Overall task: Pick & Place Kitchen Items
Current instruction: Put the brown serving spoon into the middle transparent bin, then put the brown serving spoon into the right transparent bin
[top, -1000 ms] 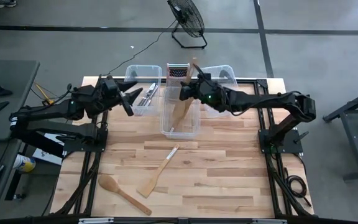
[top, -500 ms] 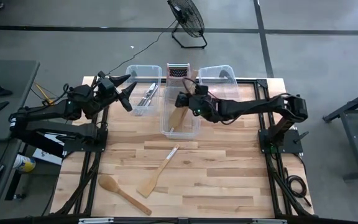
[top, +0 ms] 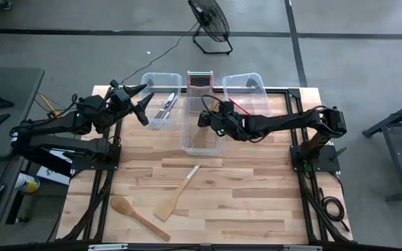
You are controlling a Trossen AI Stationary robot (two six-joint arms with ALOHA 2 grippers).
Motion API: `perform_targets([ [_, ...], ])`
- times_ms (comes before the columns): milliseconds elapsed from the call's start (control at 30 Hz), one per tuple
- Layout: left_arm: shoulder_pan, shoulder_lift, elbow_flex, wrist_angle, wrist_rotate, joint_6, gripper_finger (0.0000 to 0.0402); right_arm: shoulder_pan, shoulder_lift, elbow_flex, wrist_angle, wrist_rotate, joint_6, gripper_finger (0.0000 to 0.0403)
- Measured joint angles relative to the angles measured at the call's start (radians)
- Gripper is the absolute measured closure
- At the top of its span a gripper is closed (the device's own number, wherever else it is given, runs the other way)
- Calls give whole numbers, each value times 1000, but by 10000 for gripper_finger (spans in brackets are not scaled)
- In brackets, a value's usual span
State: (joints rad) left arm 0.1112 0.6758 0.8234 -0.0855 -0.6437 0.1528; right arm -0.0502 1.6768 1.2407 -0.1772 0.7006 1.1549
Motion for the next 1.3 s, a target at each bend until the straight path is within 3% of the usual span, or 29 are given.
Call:
perform_targets([
  [267, 0, -10, 0, -6, 0, 0, 213, 0, -7, 0, -4, -45, -9, 198],
  [600, 0, -69, 0, -93, 10, -64, 213, -9, -116, 0, -13, -49, -223, 202],
  [833, 0, -71, 0, -225, 53, -195, 213, -52, -240, 0, -134, -139, -316, 202],
  [933, 0, -72, 0, -323, 171, -210, 213, -83, -294, 0, -199, -188, -353, 202],
  [1167, 0, -72, 0, -555, 631, -227, 213, -136, -412, 0, -314, -278, -462, 202],
  [1300, 0, -52, 0, -687, 812, -285, 213, -156, -472, 0, -350, -301, -531, 202],
])
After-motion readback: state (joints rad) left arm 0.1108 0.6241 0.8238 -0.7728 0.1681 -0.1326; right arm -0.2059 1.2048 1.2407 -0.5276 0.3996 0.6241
